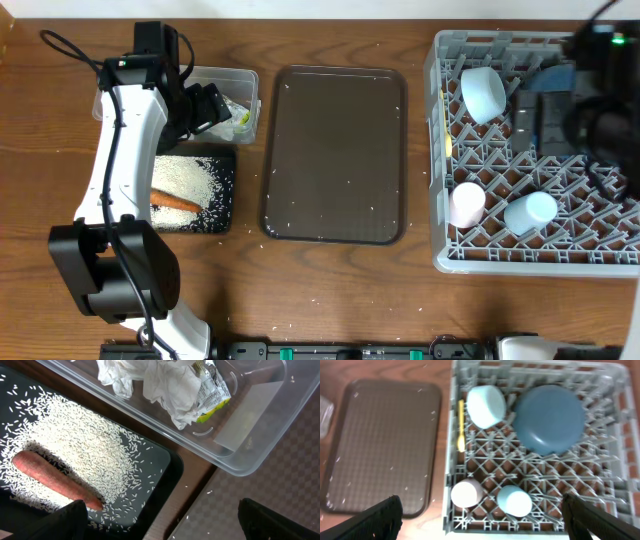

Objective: Sort waste into correct bins and load items into the dishwasher rack

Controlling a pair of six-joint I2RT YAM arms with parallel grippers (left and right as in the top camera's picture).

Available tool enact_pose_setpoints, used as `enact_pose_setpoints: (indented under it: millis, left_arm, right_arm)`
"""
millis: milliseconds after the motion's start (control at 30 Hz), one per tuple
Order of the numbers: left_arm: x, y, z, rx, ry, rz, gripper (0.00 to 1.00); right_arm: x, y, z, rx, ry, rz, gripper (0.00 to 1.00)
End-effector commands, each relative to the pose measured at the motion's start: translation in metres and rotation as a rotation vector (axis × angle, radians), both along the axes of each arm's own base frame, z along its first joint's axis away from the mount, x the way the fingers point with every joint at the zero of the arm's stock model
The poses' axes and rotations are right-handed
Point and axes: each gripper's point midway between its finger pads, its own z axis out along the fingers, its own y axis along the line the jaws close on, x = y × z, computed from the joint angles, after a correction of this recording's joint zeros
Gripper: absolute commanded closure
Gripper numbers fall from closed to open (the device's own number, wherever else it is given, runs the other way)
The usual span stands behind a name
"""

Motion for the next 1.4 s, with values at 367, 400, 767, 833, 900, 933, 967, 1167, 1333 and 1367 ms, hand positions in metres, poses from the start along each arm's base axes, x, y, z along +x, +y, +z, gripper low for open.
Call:
enact_pose_setpoints:
  millis: [367,400,767,833,900,933,967,1167,1333,1367]
  left_arm:
    - [-0.003,0.003,-0.001,0.015,0.007,0.005,0.02]
    - [-0.003,0.003,-0.001,0.015,0.007,0.005,0.02]
    - [-0.003,0.003,-0.001,0.015,0.007,0.005,0.02]
    - [-0.003,0.003,-0.001,0.015,0.007,0.005,0.02]
    - [-0.003,0.003,-0.001,0.015,0.007,0.005,0.02]
    - [-0.003,0.003,-0.001,0.015,0.007,0.005,0.02]
    - [-0.003,0.003,-0.001,0.015,0.007,0.005,0.02]
    - [-0.003,0.003,-0.001,0.015,0.007,0.006,0.02]
    - [-0.003,0.003,-0.001,0.015,0.007,0.005,0.02]
    - [-0.003,0.003,-0.001,0.015,0.007,0.005,0.02]
  right_arm:
    - [-0.004,-0.020,0.030,-0.034,-0.409,-0.033,0.01]
    - [-0.005,-0.020,0.023,-0.038,-0.436,-0.030,0.01]
    - [-0.038,-0.006,-0.094,0.027,-0.719,0.051,0.01]
    - [-0.044,-0.004,-0.112,0.037,-0.764,0.069,0.01]
    - [-0.049,0.000,-0.130,0.045,-0.808,0.089,0.01]
    - [-0.050,0.001,-0.136,0.049,-0.820,0.098,0.01]
    - [-0.052,0.003,-0.144,0.053,-0.836,0.109,0.01]
    - [-0.054,0.005,-0.176,0.089,-0.910,0.105,0.01]
    - [-0.055,0.005,-0.190,0.099,-0.937,0.101,0.01]
    - [-0.055,0.005,-0.192,0.099,-0.939,0.101,0.01]
